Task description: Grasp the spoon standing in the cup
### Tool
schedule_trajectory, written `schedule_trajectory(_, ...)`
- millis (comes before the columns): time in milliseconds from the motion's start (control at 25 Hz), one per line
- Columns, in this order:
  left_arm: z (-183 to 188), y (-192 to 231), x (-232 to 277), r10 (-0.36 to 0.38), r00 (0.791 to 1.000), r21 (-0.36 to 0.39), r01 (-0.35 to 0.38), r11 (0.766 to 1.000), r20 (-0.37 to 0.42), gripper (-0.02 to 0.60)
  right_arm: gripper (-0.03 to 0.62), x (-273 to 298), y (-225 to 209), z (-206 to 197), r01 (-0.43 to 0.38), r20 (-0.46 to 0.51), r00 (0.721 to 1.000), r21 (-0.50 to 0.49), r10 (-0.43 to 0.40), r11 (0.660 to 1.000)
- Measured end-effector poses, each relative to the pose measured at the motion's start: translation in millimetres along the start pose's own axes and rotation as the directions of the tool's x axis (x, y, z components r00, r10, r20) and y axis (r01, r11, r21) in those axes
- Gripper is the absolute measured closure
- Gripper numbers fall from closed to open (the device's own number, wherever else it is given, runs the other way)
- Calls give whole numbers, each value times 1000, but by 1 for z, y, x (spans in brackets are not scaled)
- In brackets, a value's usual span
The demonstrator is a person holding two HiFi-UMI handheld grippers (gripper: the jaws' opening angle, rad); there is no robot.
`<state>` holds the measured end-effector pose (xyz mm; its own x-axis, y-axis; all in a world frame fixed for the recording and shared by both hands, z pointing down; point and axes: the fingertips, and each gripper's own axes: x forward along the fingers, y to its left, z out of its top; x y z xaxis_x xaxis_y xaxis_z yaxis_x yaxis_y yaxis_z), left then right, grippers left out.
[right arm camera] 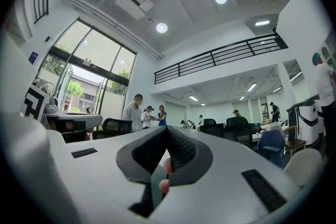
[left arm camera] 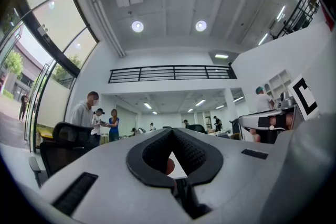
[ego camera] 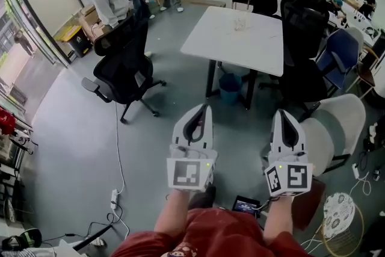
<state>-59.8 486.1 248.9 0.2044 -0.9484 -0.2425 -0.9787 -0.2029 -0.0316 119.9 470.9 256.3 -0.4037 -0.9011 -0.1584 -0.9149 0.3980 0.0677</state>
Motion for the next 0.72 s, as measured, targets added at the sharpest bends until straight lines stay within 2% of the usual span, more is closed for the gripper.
schedule_trajectory(240, -22, 48, 49, 0, 1000, 7, 0, 1000, -16, 572, 582, 73, 10, -14, -6, -23, 1000, 4, 6, 1000)
schedule_trajectory(520, -27, 104, 89, 25, 999, -14, -26, 1000, -26, 572, 582, 146, 31, -19, -30, -38, 999, -3, 30, 1000)
schedule_trajectory(720, -50, 133, 123, 31, 999, -16, -31, 999, -44, 572, 582, 195, 36, -40, -43, -47, 998, -4, 42, 999)
